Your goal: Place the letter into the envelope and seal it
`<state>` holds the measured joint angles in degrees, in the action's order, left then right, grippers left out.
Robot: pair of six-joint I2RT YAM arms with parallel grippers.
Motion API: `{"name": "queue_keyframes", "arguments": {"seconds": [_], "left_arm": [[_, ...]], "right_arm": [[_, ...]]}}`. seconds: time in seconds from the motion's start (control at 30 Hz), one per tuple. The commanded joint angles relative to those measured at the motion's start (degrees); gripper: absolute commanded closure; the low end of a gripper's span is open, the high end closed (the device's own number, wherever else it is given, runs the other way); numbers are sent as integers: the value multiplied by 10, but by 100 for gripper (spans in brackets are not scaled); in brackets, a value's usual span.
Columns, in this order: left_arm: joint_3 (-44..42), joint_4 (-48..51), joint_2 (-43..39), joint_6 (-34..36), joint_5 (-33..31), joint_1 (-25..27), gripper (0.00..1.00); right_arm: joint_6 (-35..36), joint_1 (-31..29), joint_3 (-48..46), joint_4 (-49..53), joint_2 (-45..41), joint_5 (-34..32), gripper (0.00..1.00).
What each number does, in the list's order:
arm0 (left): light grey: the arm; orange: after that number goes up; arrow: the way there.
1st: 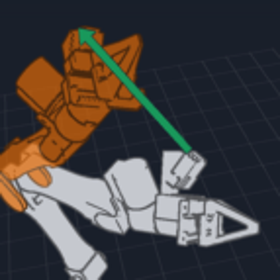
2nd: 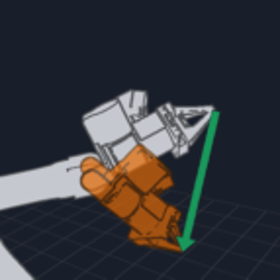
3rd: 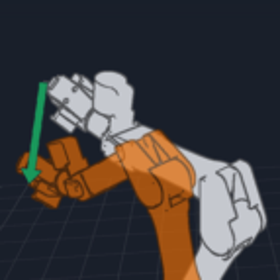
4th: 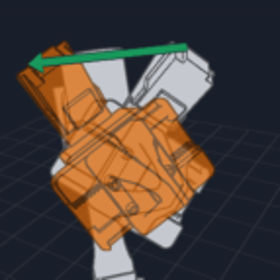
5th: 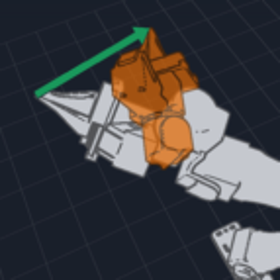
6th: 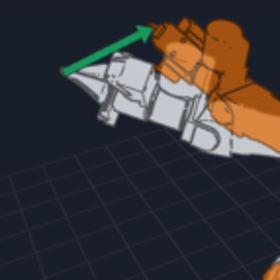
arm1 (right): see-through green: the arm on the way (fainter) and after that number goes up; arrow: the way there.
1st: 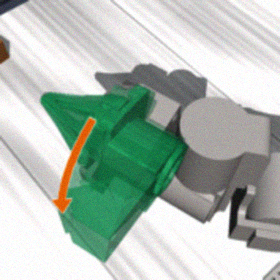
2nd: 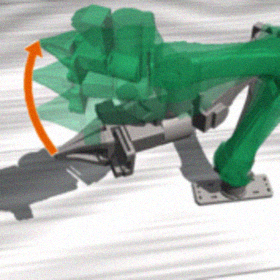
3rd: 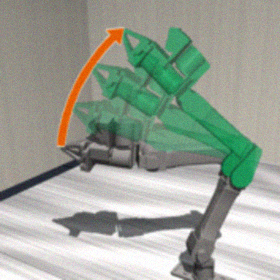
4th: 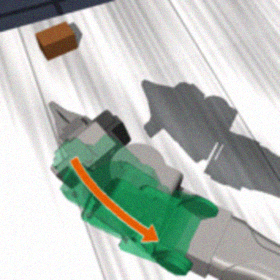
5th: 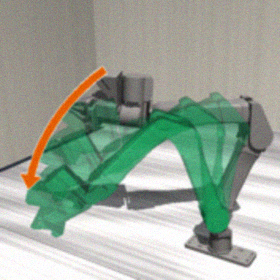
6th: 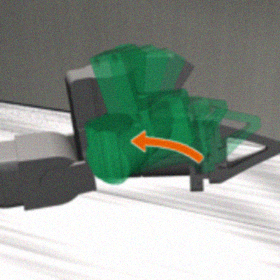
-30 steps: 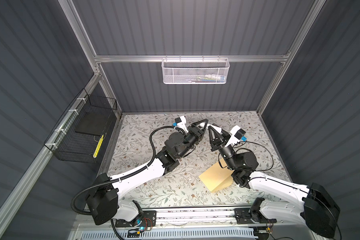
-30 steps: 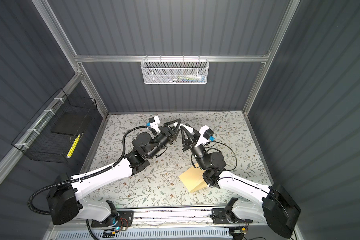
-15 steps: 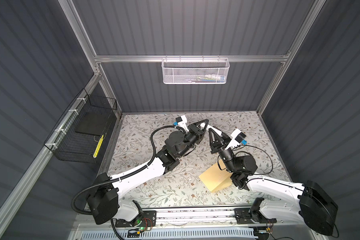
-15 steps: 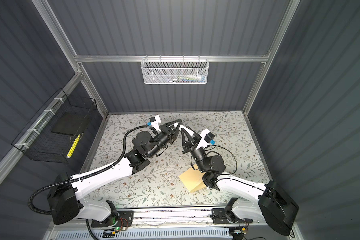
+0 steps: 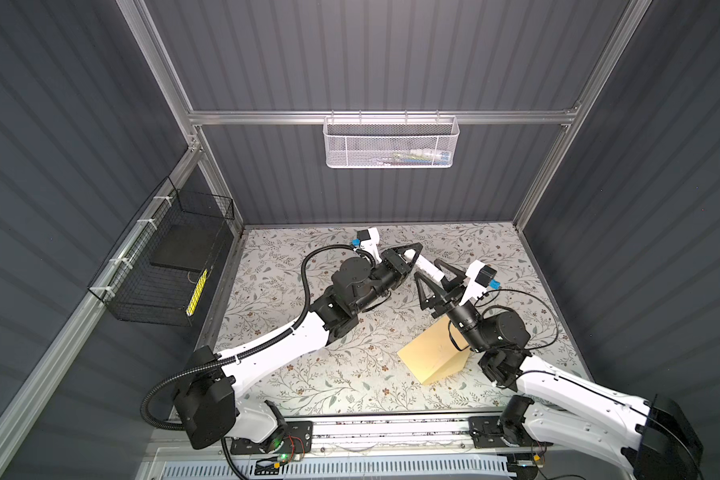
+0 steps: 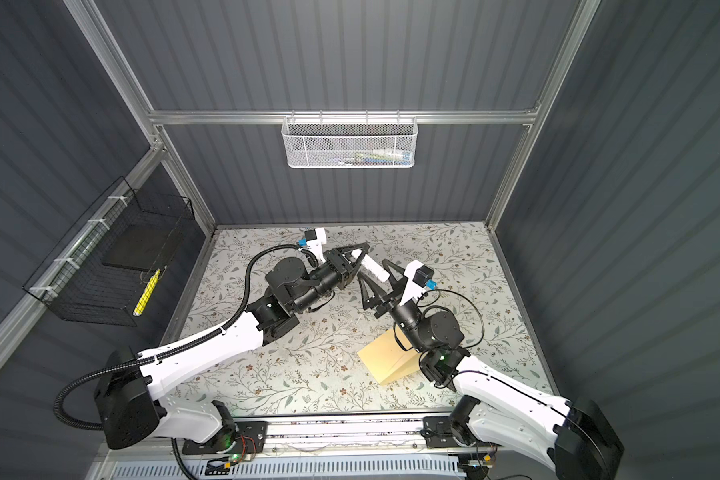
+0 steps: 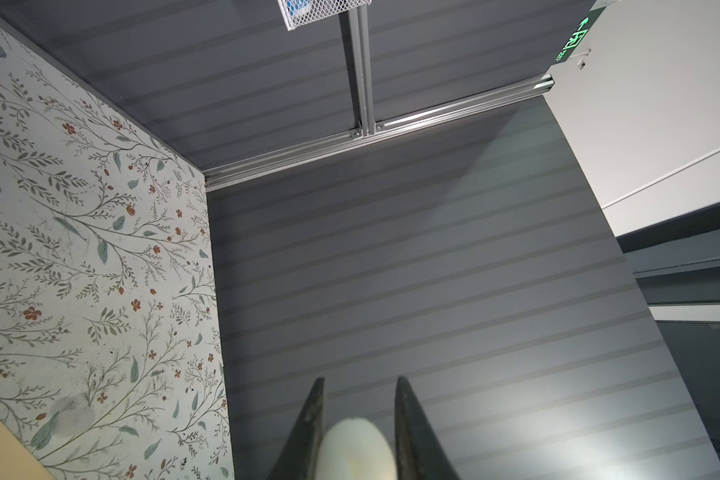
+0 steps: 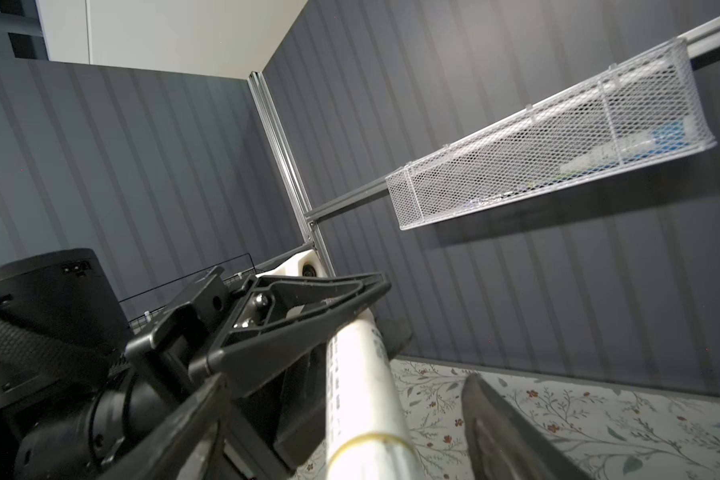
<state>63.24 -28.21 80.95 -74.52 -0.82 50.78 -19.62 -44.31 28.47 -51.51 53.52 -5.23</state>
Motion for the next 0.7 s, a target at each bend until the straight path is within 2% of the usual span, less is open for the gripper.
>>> {"name": "queue_keyframes", "arguments": {"seconds": [0.0, 0.13, 0.23, 0.4, 0.67], "left_arm": [[21, 26, -18, 40, 21, -7, 100], [29, 48, -20, 60, 26, -9, 100], [33, 55, -19, 66, 26, -9, 100], [41, 66, -13, 73, 28, -9, 100], [39, 75, -9, 77, 25, -10, 100]], "right_arm": [[-42, 28, -7, 83, -28, 68, 12], [-87, 74, -13, 107, -44, 129, 15], [-91, 84, -6, 119, -42, 158, 19], [-104, 89, 8, 118, -23, 181, 34], [-113, 96, 20, 119, -17, 188, 41]]}}
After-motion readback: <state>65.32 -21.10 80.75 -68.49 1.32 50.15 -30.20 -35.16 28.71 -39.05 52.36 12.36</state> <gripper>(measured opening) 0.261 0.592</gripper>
